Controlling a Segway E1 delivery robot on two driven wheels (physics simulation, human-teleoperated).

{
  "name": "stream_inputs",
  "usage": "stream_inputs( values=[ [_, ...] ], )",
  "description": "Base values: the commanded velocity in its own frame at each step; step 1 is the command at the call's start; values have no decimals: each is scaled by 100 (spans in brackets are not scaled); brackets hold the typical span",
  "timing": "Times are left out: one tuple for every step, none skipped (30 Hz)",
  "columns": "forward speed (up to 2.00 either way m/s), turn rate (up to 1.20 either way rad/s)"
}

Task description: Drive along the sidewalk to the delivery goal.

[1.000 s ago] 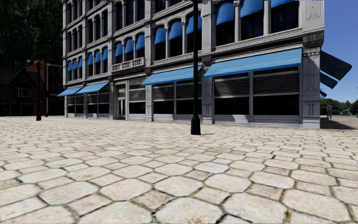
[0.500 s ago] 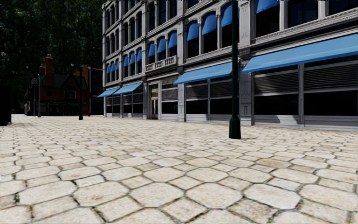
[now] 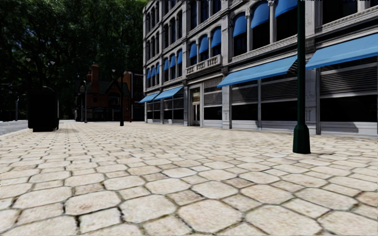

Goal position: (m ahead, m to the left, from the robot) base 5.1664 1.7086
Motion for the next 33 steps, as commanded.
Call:
stream_inputs(
  values=[
    [148,47],
    [148,47],
    [148,47],
    [148,47],
    [148,47],
    [148,47],
    [148,47],
    [148,47],
    [148,48],
    [148,52],
    [148,52],
    [148,58],
    [148,58],
    [148,56],
    [148,56],
    [148,56],
    [148,55],
    [148,55],
    [148,55],
    [148,55],
    [148,53],
    [148,50],
    [148,40],
    [148,40],
    [148,37],
    [148,30],
    [148,7],
    [148,7],
    [148,0],
    [148,0],
    [148,0],
    [148,0],
    [148,0]
  ],
)
